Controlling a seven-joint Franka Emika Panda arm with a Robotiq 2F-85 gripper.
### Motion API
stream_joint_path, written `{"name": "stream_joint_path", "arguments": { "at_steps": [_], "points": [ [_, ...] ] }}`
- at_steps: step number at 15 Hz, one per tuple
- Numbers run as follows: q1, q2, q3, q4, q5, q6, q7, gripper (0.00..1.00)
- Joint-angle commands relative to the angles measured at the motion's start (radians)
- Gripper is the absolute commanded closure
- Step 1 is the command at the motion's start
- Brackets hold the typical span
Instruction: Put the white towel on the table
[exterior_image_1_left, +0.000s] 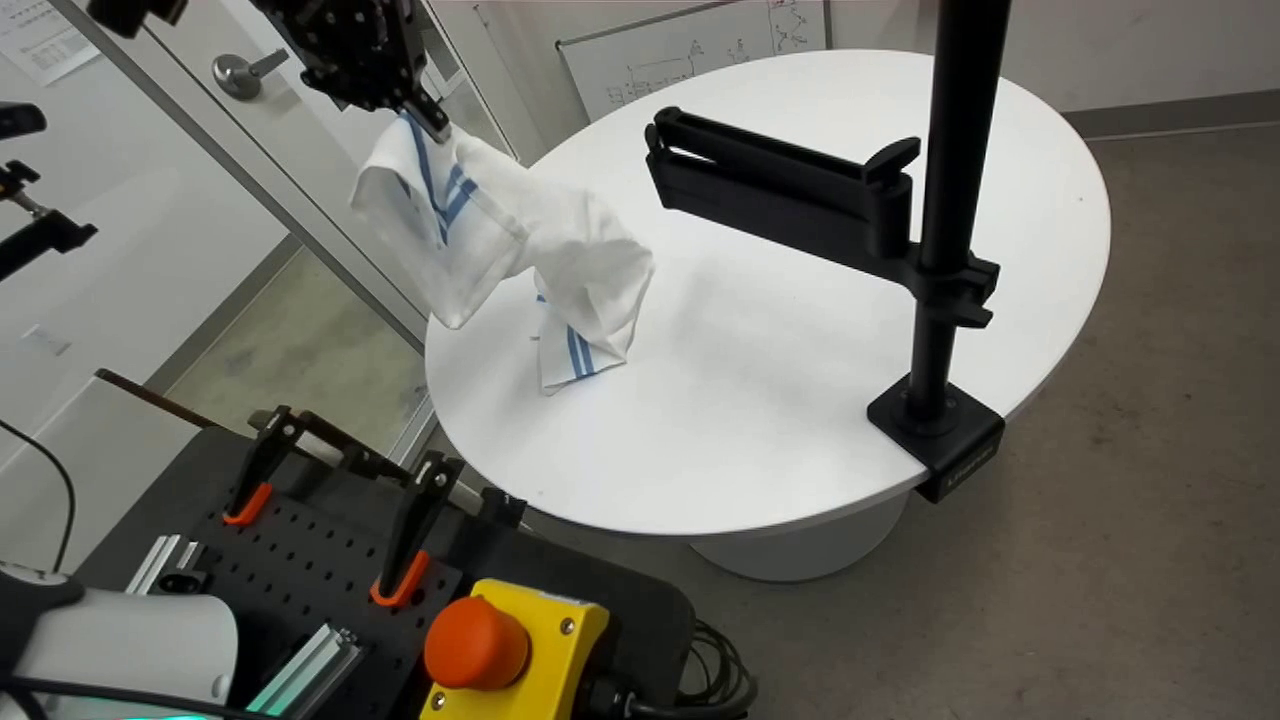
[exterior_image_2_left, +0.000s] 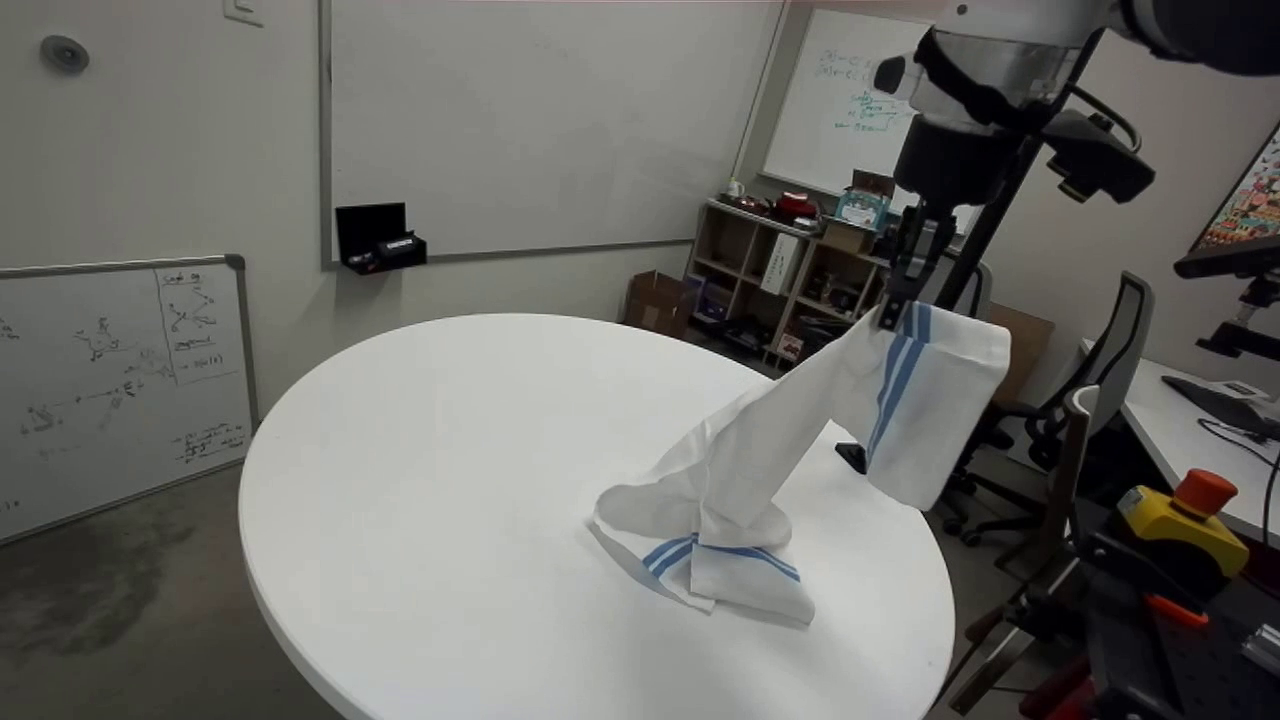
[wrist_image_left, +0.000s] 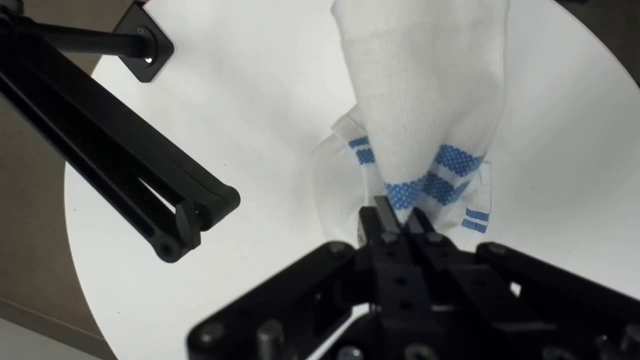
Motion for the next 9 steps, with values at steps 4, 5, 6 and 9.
{"name": "stream_joint_path", "arguments": {
  "at_steps": [4,5,6,9],
  "points": [
    [0.015,0.060,-0.004,0.017,-0.116,0.000,0.122,0.52],
    [0.016,0.065,-0.005,0.018,-0.121,0.001,0.134,0.43],
    [0.017,0.068,-0.007,0.020,-0.127,0.005,0.144,0.37],
    [0.017,0.067,-0.010,0.023,-0.124,0.012,0.161,0.13]
  ]
}}
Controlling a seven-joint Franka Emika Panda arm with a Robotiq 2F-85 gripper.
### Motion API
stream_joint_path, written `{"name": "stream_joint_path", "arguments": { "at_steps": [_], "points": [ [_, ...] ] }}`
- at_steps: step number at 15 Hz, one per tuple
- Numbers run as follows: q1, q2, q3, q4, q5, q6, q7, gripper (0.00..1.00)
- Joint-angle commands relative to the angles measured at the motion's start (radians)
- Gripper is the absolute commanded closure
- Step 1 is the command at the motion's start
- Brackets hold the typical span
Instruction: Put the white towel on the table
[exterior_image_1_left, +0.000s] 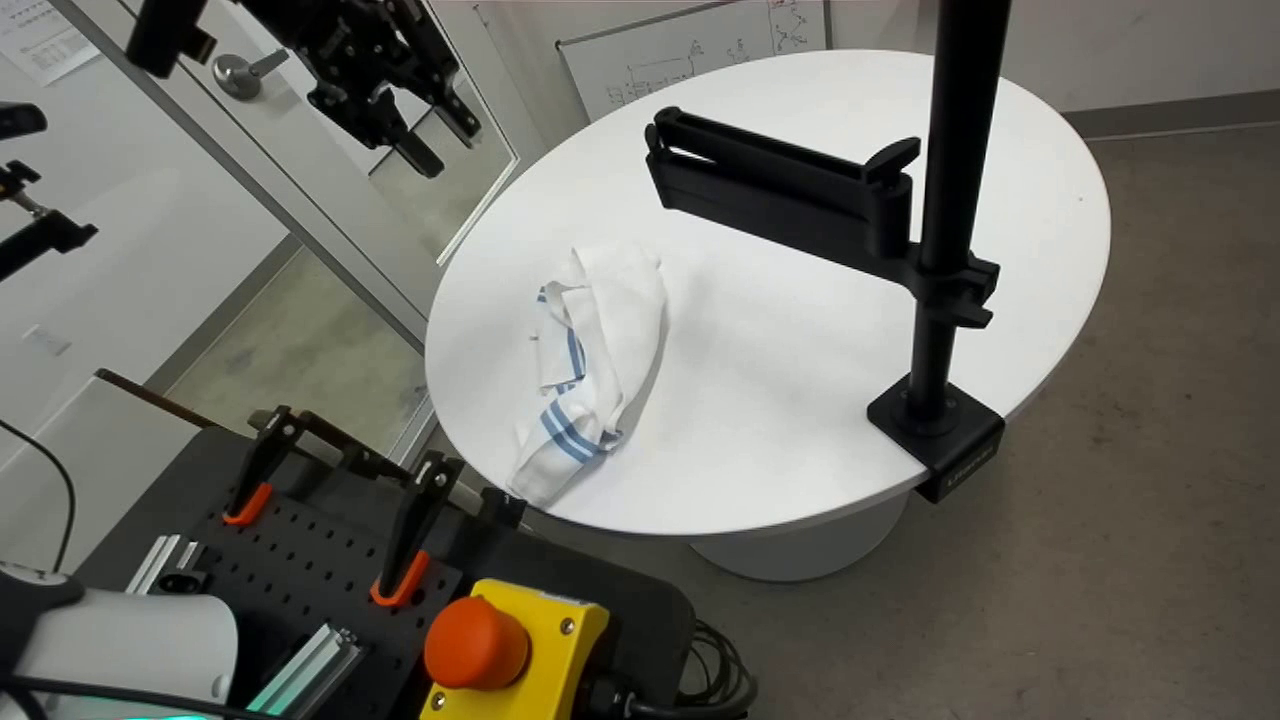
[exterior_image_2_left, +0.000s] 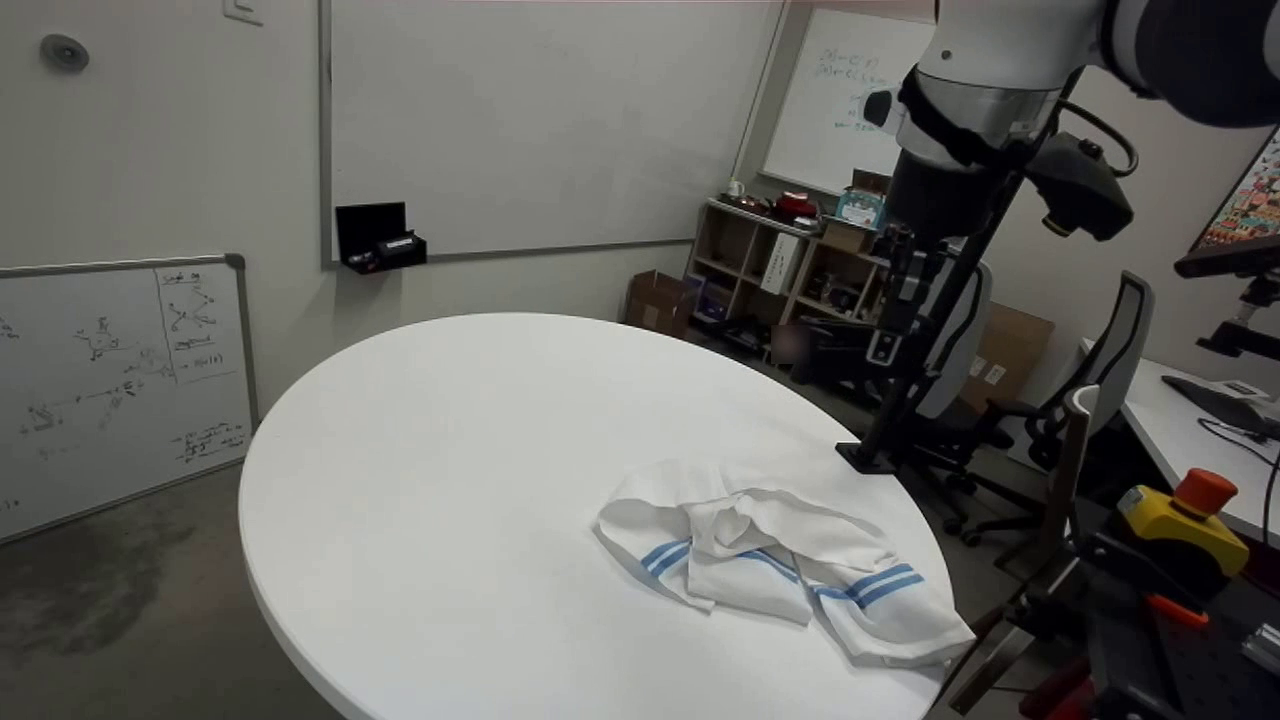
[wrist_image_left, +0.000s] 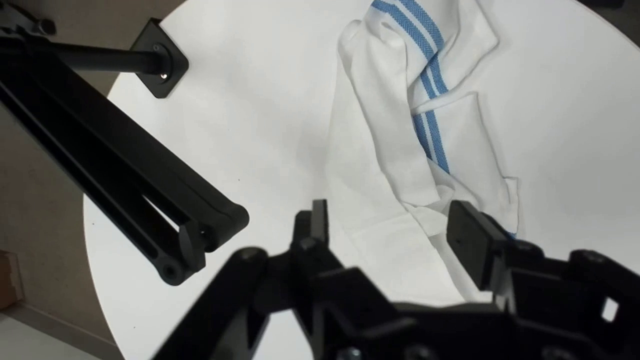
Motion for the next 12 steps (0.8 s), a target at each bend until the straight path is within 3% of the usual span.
{"name": "stream_joint_path", "arguments": {
  "at_steps": [1,3,6,7,12],
  "points": [
    [0.012,0.009,-0.010,0.028,0.002,-0.006,0.026,0.07],
    [0.014,0.003,-0.010,0.043,0.035,-0.023,0.011,0.00],
    [0.016,-0.012,-0.009,0.066,0.096,-0.033,-0.014,0.00],
    [0.011,-0.003,-0.013,0.043,0.059,-0.007,0.003,0.00],
    [0.013,-0.004,-0.012,0.061,0.078,-0.016,0.003,0.00]
  ]
}}
